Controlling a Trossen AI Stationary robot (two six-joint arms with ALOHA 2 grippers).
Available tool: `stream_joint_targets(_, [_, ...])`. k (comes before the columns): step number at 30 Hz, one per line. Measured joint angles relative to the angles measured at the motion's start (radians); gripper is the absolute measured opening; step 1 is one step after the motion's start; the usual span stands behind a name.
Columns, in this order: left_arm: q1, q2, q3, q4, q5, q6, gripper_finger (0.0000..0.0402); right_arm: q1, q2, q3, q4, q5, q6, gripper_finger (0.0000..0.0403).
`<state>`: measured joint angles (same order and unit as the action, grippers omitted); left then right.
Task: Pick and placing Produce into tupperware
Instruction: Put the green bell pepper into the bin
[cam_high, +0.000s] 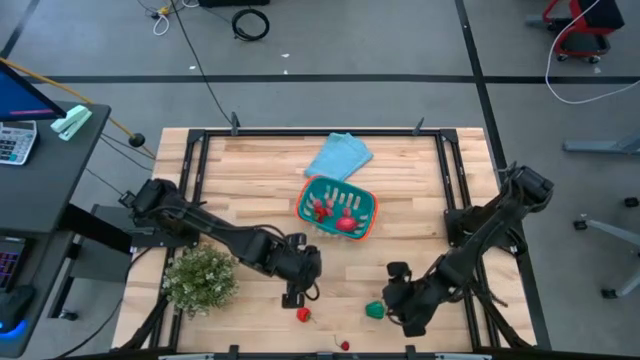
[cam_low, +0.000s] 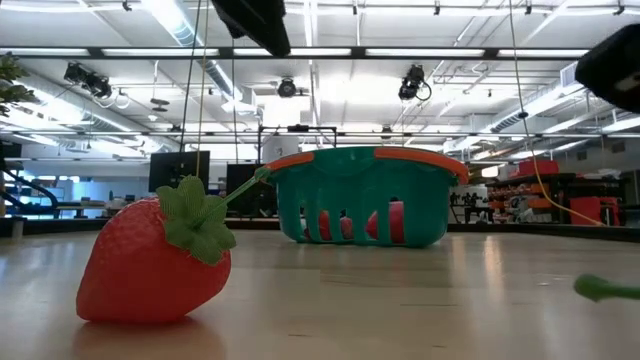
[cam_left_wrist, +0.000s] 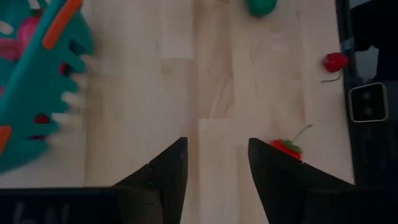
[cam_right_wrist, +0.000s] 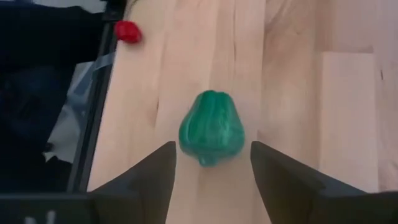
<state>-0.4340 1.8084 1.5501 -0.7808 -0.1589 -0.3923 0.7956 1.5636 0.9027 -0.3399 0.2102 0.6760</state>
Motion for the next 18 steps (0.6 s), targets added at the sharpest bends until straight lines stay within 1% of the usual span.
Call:
stream_joint_targets(4, [-0.024, 0.0, 0.0, 0.004, -0.011, -0.065, 0.0173, -0.001, 0.064, 0.031, 0.001, 0.0, 0.038, 0.0234])
stream_joint_targets(10, [-0.047, 0.0, 0.0, 0.007, -0.013, -0.13, 0.0172, -0.002, 0.127, 0.04, -0.001, -0.001, 0.152, 0.0265])
stream_joint_targets(13, [-0.057, 0.0, 0.0, 0.008, -0.013, -0.173, 0.0173, -0.002, 0.154, 0.04, 0.01, -0.001, 0.158, 0.0277])
stream_joint_targets(18, [-0.077, 0.0, 0.0, 0.009, -0.014, -0.181, 0.0172, -0.002, 0.208, 0.04, 0.068, -0.001, 0.159, 0.0291])
